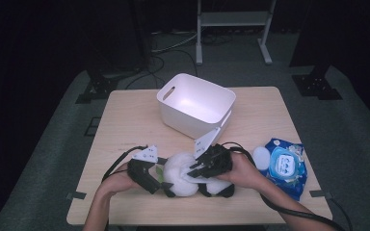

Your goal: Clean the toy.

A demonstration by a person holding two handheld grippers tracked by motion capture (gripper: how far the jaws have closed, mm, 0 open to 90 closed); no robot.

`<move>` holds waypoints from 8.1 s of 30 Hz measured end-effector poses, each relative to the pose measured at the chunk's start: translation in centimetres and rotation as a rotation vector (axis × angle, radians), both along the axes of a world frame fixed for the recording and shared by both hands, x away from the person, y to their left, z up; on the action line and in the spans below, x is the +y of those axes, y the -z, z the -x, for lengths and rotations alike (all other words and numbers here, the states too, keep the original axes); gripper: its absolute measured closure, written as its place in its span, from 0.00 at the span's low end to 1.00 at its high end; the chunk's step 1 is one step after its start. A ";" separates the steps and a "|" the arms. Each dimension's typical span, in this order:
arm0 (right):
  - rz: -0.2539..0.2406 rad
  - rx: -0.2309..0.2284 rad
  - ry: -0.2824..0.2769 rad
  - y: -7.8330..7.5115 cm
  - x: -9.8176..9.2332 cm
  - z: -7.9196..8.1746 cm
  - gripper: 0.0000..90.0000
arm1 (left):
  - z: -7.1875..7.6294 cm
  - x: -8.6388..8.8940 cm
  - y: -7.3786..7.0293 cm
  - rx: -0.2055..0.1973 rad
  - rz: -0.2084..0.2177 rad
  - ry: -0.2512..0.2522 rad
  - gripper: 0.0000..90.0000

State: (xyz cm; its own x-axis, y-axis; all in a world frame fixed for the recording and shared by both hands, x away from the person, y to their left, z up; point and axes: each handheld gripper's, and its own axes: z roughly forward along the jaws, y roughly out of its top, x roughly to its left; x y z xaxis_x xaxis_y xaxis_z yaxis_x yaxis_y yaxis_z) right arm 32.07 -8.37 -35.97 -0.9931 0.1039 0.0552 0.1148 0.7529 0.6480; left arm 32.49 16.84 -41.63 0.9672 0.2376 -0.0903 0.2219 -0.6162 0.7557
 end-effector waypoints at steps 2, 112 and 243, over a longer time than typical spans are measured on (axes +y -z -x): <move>0.007 -0.002 -0.012 -0.1 0.7 0.0 0.90 | 0.0 0.0 0.0 0.001 0.002 -0.001 0.11; 0.054 -0.002 0.172 -1.3 -5.7 -2.7 0.89 | -0.1 -0.2 -0.1 0.017 0.018 0.004 0.11; 0.076 0.034 0.036 -0.8 -5.4 -2.2 0.88 | -2.7 -2.0 -2.2 0.113 -0.038 0.005 0.09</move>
State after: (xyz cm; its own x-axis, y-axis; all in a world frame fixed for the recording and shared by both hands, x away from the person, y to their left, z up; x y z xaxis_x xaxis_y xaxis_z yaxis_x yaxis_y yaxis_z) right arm 34.28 -13.75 -35.21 -0.9862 0.1451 0.0795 0.1641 0.7946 0.5845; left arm 35.17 14.83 -39.44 0.9525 0.2383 -0.1896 0.3012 -0.6451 0.7022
